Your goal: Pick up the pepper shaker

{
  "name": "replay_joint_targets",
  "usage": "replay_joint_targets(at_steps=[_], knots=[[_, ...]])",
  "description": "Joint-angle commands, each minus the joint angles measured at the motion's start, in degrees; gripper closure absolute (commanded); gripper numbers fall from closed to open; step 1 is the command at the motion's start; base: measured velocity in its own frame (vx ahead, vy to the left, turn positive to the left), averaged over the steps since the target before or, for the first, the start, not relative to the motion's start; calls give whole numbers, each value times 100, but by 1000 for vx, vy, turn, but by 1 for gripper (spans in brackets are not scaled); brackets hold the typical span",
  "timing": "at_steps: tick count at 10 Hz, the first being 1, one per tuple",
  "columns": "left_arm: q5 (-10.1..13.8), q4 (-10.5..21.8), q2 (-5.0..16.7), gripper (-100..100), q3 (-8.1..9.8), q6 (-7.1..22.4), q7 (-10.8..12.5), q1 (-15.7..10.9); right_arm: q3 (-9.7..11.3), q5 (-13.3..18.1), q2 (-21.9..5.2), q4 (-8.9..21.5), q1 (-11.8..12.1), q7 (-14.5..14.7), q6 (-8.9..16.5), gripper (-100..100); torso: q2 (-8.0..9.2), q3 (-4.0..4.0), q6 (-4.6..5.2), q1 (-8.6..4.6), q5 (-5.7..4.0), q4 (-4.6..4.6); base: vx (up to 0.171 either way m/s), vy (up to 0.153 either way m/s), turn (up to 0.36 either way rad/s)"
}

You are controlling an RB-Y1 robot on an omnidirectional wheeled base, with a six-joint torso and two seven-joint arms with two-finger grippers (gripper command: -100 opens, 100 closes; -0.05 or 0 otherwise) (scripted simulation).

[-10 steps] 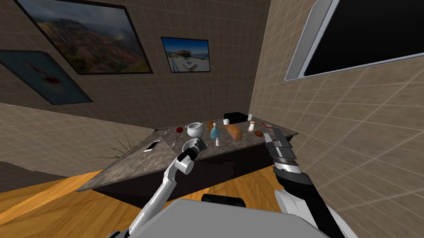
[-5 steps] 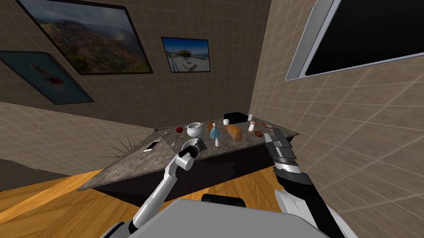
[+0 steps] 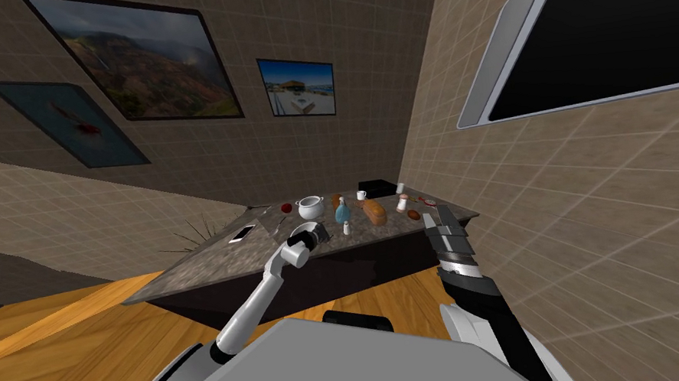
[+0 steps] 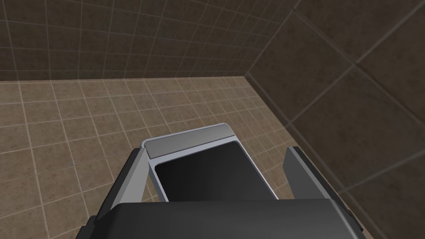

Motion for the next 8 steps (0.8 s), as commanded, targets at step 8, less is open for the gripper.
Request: replay_joint_targets(at_steps=[8], knots=[[439, 294, 192, -100, 132, 1326, 628, -461, 0, 0, 0, 0, 0, 0, 0, 0, -1, 0, 1, -3, -1, 0, 8, -23, -16]])
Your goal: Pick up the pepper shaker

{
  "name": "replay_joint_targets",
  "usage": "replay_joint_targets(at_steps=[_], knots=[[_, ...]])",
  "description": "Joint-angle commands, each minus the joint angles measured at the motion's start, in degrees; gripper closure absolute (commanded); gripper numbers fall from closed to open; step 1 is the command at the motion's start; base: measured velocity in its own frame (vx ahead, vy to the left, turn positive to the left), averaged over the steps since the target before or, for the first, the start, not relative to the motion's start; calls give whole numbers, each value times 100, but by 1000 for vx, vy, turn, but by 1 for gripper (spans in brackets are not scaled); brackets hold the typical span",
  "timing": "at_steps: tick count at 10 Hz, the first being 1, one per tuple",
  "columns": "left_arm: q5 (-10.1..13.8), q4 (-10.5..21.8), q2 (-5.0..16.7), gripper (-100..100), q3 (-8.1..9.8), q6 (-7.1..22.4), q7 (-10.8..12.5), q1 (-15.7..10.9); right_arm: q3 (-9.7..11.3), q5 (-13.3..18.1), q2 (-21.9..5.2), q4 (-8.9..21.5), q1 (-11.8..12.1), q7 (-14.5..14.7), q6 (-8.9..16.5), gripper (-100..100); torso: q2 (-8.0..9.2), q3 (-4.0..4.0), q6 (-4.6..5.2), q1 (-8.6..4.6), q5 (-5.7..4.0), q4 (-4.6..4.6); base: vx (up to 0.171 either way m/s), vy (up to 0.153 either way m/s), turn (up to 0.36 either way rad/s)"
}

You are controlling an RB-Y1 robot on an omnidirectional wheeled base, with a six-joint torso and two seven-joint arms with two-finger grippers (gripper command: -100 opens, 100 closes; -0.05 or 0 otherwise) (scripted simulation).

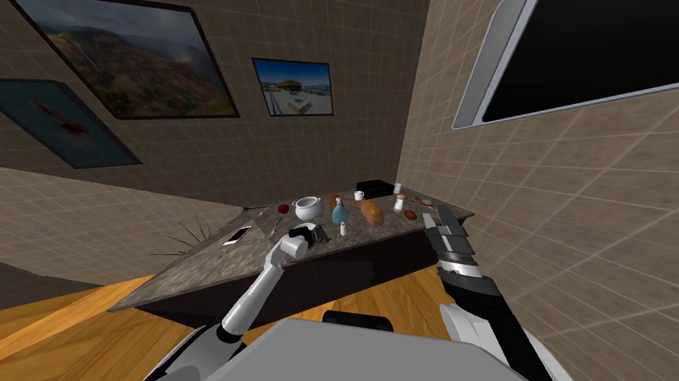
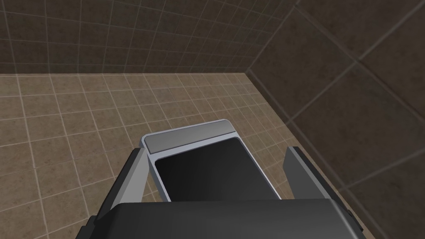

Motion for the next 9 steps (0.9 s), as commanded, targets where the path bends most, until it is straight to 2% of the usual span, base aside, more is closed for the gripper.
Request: replay_joint_targets(at_steps=[1, 3, 4, 5, 6, 7, 8, 9], knots=[[155, 107, 61, -100, 60, 286, 225, -180, 0, 0, 0, 0, 0, 0, 0, 0, 0, 0, 0, 0, 0, 0, 13, -32, -53], [155, 107, 61, -100, 60, 559, 225, -180, 0, 0, 0, 0, 0, 0, 0, 0, -3, -2, 0, -2, -1, -1, 15, -22, -12], [290, 189, 116, -100, 119, 761, 403, -320, 0, 0, 0, 0, 0, 0, 0, 0, 0, 0, -1, 3, 0, 0, 10, -25, -63], [290, 189, 116, -100, 119, 913, 403, -320, 0, 0, 0, 0, 0, 0, 0, 0, -1, 0, 1, 0, 0, 0, 11, -23, -42], [290, 189, 116, -100, 119, 953, 403, -320, 0, 0, 0, 0, 0, 0, 0, 0, 0, 0, -1, 1, 0, 0, 5, -8, 2], [420, 267, 169, -100, 180, 1184, 569, -452, 0, 0, 0, 0, 0, 0, 0, 0, 2, 1, -1, 6, 1, 0, 13, -23, -76], [420, 267, 169, -100, 180, 1330, 569, -452, 0, 0, 0, 0, 0, 0, 0, 0, 0, 0, 1, 1, 0, 0, 15, -21, -46], [543, 342, 220, -100, 243, 1499, 723, -576, 0, 0, 0, 0, 0, 0, 0, 0, -1, -1, 0, 2, 0, 0, 20, -27, -88]])
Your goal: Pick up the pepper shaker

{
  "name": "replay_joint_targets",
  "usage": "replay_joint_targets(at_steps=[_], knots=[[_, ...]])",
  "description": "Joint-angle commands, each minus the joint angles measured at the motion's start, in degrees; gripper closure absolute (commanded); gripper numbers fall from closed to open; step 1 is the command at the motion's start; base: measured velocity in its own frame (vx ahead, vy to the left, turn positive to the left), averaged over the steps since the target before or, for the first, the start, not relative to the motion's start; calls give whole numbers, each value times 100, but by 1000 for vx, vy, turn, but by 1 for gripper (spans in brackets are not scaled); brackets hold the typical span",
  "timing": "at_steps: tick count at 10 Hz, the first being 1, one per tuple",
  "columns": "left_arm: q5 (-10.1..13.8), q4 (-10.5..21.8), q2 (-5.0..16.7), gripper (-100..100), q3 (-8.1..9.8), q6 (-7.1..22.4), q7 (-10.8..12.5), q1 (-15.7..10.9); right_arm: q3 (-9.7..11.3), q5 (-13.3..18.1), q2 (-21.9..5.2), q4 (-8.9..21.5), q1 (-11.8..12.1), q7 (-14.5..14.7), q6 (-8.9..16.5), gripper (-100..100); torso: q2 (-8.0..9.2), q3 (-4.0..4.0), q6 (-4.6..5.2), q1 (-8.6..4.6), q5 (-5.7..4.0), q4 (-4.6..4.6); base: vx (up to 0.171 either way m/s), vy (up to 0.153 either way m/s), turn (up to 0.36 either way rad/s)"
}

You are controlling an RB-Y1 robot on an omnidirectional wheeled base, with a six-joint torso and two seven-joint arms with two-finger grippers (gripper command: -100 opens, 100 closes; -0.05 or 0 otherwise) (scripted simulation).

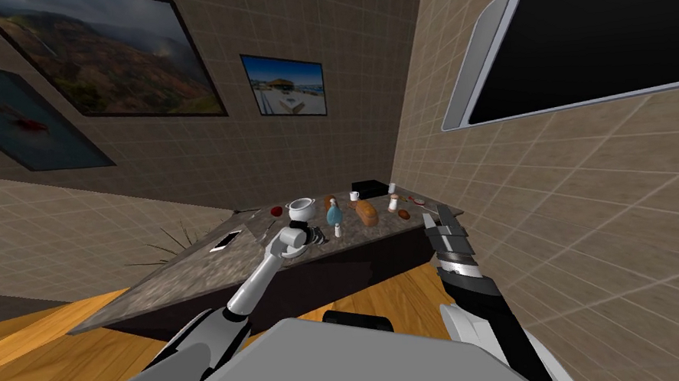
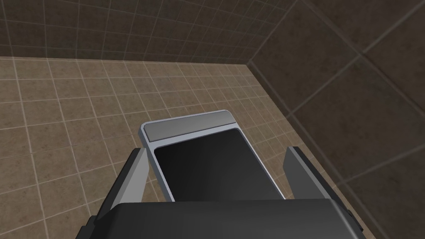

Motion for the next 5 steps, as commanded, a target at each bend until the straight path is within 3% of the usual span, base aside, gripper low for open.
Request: replay_joint_targets(at_steps=[1, 2, 5], knots=[[55, 21, 23, -100, 30, 286, 98, -55, 0, 0, 0, 0, 0, 0, 0, 0, 0, 0, 0, 0, 0, 0, 18, -22, -49], [55, 21, 23, -100, 30, 320, 98, -55, 0, 0, 0, 0, 0, 0, 0, 0, 1, 0, -2, 1, 0, 0, 7, -11, 4], [279, 152, 119, -100, 159, 851, 367, -279, 0, 0, 0, 0, 0, 0, 0, 0, 1, 1, -2, 4, 1, 0, 20, -21, -87]])
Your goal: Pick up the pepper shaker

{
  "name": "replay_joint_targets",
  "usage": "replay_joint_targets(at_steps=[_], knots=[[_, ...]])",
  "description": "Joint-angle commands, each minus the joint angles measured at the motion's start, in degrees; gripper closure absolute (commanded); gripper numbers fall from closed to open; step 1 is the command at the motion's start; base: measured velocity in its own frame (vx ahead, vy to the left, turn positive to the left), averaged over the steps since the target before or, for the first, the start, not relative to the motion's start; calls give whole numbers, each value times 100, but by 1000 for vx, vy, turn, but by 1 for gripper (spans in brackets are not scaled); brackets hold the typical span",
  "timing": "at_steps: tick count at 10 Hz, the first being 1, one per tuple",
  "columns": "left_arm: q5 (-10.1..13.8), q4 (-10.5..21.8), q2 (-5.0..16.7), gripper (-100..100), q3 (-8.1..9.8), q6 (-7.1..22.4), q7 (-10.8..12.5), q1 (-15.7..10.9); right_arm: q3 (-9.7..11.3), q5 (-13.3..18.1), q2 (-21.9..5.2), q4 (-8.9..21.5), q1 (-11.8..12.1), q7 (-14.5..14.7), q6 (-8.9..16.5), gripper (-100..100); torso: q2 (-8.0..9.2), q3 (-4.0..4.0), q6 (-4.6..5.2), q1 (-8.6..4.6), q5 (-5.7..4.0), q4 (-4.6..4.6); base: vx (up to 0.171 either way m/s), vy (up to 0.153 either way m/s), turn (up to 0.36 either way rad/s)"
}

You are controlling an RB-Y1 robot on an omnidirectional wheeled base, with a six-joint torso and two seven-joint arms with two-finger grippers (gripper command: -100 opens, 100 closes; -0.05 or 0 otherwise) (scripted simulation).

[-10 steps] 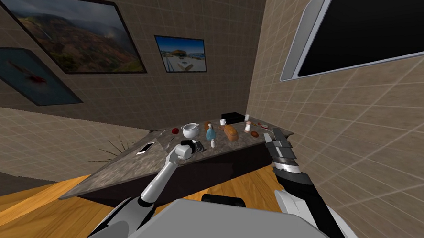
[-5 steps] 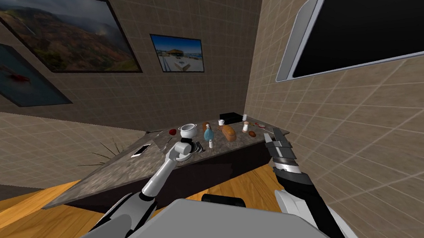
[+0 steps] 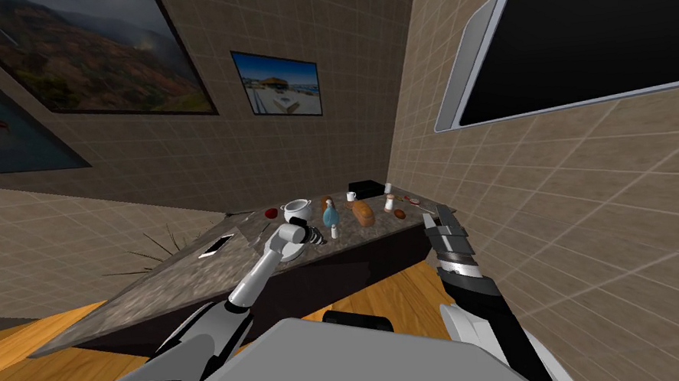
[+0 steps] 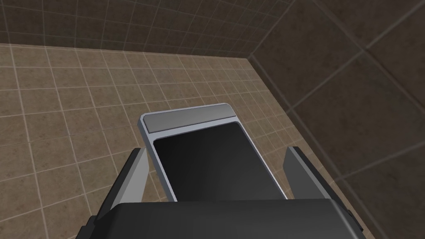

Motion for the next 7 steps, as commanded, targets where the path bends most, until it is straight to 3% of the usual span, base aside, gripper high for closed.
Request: replay_joint_targets(at_steps=[1, 7], knots=[[54, 25, 24, -100, 33, 246, 73, -41, 0, 0, 0, 0, 0, 0, 0, 0, 0, 0, 0, 0, 0, 0, 26, -21, -53], [388, 204, 203, -100, 264, 1175, 443, -390, 0, 0, 0, 0, 0, 0, 0, 0, -1, 0, -1, 2, 0, 0, 29, -22, -100]])
